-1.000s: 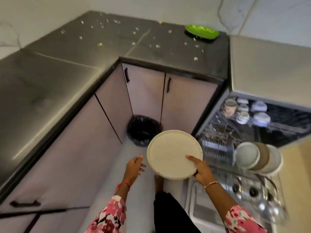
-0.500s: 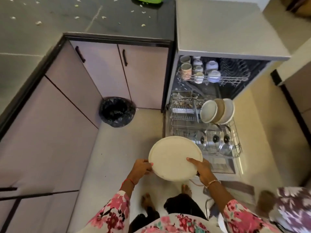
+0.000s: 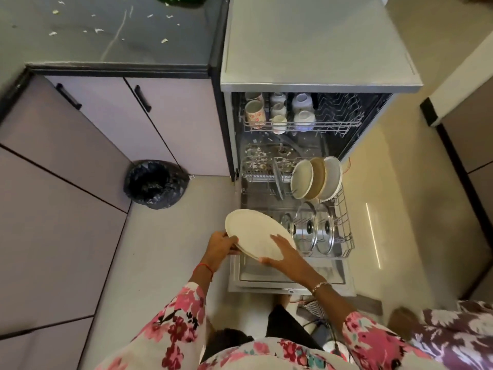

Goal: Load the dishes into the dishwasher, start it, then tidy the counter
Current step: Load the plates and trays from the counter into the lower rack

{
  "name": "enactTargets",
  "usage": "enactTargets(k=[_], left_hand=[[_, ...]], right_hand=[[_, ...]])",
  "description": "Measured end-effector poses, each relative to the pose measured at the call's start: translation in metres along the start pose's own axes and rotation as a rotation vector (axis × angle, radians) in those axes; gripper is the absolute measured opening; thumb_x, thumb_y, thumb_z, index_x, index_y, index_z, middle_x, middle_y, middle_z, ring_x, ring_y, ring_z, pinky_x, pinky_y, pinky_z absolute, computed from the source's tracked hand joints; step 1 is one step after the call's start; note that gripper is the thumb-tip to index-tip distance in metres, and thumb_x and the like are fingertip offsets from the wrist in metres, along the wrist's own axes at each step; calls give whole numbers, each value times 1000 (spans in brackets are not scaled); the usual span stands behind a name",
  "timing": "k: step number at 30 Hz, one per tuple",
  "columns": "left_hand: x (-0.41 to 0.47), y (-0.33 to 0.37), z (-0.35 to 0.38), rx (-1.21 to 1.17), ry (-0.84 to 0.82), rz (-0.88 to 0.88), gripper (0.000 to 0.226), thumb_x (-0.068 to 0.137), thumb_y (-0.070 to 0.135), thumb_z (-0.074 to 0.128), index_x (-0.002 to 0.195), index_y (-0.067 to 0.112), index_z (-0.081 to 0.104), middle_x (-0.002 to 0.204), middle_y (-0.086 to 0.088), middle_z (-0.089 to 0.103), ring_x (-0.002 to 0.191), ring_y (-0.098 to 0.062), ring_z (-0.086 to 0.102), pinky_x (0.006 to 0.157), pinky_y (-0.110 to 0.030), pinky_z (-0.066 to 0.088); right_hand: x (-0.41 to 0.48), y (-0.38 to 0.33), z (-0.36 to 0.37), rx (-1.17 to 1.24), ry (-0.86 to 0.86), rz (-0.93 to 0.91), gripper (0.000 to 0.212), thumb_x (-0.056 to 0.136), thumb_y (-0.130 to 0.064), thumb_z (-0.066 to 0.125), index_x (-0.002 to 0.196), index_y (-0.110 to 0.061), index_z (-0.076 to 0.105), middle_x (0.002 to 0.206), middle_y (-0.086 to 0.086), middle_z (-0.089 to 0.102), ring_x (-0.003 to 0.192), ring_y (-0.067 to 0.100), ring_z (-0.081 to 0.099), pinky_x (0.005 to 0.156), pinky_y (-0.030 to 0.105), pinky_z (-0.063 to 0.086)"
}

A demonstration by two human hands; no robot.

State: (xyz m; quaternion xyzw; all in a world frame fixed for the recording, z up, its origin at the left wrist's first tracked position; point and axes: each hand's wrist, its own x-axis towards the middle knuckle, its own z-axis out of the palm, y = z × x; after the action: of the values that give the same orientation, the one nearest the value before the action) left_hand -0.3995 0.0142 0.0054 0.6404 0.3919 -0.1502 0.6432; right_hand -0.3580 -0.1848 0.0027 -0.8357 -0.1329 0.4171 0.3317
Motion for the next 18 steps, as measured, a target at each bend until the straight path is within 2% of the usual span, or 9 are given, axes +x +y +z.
enactTargets(k=[2,4,7,9,12,14,16,18], left_hand=[[10,15,18,0,35,-9,21,87,-7,52,106,-15,57,73,-12,62,46,-11,64,48,-20,54],[19,30,37,18,57,-17,23,85,-7,53,106,-14,57,73,-12,62,43,-11,62,46,-20,53],[26,51,59,35,46,7,22,85,-8,54,107,-9,56,77,-13,62,42,-9,61,44,-18,52],[33,64,72,38,35,29,21,86,-6,54,107,-1,54,85,-17,62,44,-9,62,46,-18,53],[50,74,80,44,46,69,25,89,6,58,111,-5,53,88,-16,65,52,-9,64,50,-19,54],[63,80,81,84,24,124,34,90,16,59,118,-2,52,99,-15,65,67,-9,66,56,-15,54],[75,83,80,165,-28,188,33,92,20,57,122,8,50,111,-8,61,88,-11,61,66,-9,50],[90,83,75,292,-67,234,34,93,23,54,125,14,46,119,-4,54,106,-12,52,83,-9,43]], right_hand=[[9,6,-16,-187,-73,-45,97,76,-54,66,150,-22,11,158,-1,5,145,19,11,116,40,18],[21,15,-29,-414,-66,-77,92,81,-48,64,150,-22,8,158,4,6,143,24,19,113,41,27],[37,18,-46,-623,5,-118,72,92,-33,53,149,-18,12,151,10,24,125,29,44,97,41,43],[45,20,-54,-691,38,-162,63,95,-23,46,148,-15,14,144,12,35,112,31,54,86,40,47],[57,20,-64,-607,125,-175,50,98,-16,38,145,-11,25,132,14,50,104,31,60,85,39,51],[67,16,-71,-476,173,-137,44,98,-18,39,141,-11,36,118,14,60,97,29,63,81,35,52],[79,12,-77,-395,191,-117,40,97,-19,40,135,-10,44,106,15,64,88,27,64,69,27,50],[93,7,-84,-325,210,-86,34,97,-19,42,125,-3,52,97,16,65,78,25,63,54,15,39]])
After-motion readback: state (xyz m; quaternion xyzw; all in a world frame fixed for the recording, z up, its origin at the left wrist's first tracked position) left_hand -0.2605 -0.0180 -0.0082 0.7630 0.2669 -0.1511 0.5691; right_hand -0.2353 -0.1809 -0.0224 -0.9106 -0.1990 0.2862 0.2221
